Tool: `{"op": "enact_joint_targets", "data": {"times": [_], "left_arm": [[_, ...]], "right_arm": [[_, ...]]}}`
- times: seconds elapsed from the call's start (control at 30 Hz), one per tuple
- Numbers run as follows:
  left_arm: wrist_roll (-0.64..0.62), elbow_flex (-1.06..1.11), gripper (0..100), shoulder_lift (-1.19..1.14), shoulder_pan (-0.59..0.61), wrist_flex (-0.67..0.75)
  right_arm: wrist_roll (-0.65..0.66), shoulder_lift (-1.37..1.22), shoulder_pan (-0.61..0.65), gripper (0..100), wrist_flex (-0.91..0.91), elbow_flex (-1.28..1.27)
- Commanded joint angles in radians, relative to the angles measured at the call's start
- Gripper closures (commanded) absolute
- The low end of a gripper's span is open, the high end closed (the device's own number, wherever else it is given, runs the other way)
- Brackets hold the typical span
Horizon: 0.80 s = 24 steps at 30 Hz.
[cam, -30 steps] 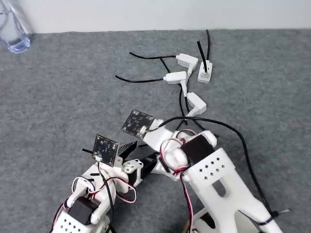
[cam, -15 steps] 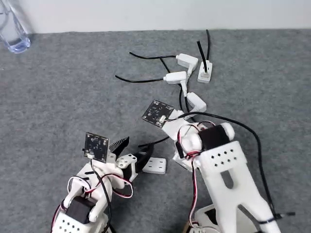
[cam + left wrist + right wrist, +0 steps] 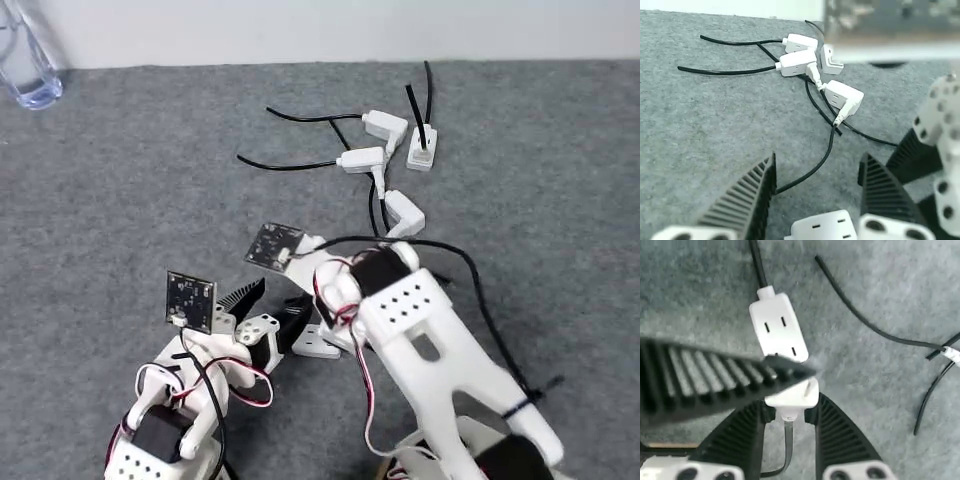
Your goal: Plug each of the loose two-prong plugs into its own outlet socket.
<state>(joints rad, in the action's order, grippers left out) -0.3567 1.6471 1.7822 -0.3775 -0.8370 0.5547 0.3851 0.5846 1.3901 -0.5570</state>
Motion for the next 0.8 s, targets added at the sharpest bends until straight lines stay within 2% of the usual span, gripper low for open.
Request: {"op": "enact_joint_targets", "data": {"times": [0.0, 0.23, 0.53, 0.77], "left_arm": [[-0.009, -0.047, 74, 0.005, -0.012, -0.002], [-0.008, -0.047, 74, 0.005, -0.044, -0.028], [-0.006, -0.044, 74, 0.005, -0.044, -0.028], [-0.006, -0.044, 74, 0.005, -0.044, -0.029]], "right_arm": [[-0.028, -0.03, 0.012, 99.1, -0.015, 0.11], [-0.04, -0.039, 0.062, 99.1, 0.019, 0.199], [-0.009, -0.036, 0.082, 99.1, 0.191, 0.256], [-0.002, 0.019, 0.082, 99.1, 0.209, 0.256]]}}
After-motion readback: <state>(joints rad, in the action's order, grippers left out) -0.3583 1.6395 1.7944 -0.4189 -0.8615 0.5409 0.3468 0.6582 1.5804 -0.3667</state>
